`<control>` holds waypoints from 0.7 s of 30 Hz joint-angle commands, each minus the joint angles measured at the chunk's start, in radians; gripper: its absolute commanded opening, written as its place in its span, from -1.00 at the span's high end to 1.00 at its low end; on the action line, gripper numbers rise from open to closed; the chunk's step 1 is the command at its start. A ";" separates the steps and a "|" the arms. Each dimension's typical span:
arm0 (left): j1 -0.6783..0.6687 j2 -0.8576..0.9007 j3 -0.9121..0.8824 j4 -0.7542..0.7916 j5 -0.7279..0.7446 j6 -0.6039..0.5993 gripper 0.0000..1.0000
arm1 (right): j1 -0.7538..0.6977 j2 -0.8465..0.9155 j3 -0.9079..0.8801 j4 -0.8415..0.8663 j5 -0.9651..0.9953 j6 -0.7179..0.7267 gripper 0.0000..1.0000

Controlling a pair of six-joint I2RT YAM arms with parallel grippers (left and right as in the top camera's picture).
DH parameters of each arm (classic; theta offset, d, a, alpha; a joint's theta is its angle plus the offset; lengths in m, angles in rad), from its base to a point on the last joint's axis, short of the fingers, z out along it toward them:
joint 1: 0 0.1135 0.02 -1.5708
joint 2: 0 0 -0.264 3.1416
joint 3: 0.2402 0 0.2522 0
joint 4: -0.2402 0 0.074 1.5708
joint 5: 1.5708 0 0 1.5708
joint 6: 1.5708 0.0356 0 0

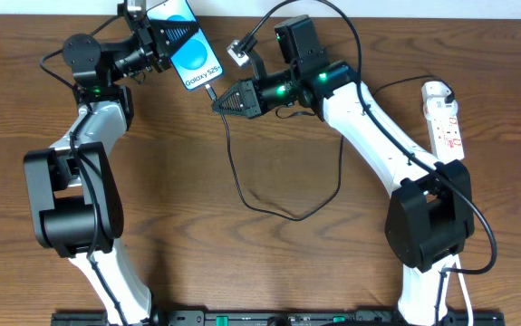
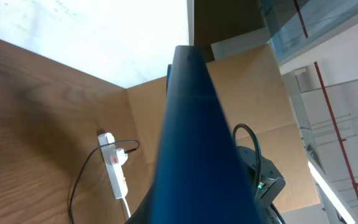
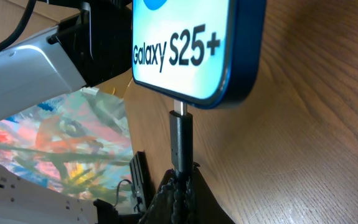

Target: Plug charger to phone and switch on socket

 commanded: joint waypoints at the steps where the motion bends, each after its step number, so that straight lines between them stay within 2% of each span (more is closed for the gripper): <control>1: 0.002 -0.013 0.008 0.009 -0.012 0.024 0.86 | -0.004 -0.003 0.008 -0.002 -0.029 -0.006 0.98; 21: 0.002 -0.013 0.008 0.009 -0.008 0.024 0.85 | -0.006 -0.003 0.008 -0.014 -0.054 -0.028 0.98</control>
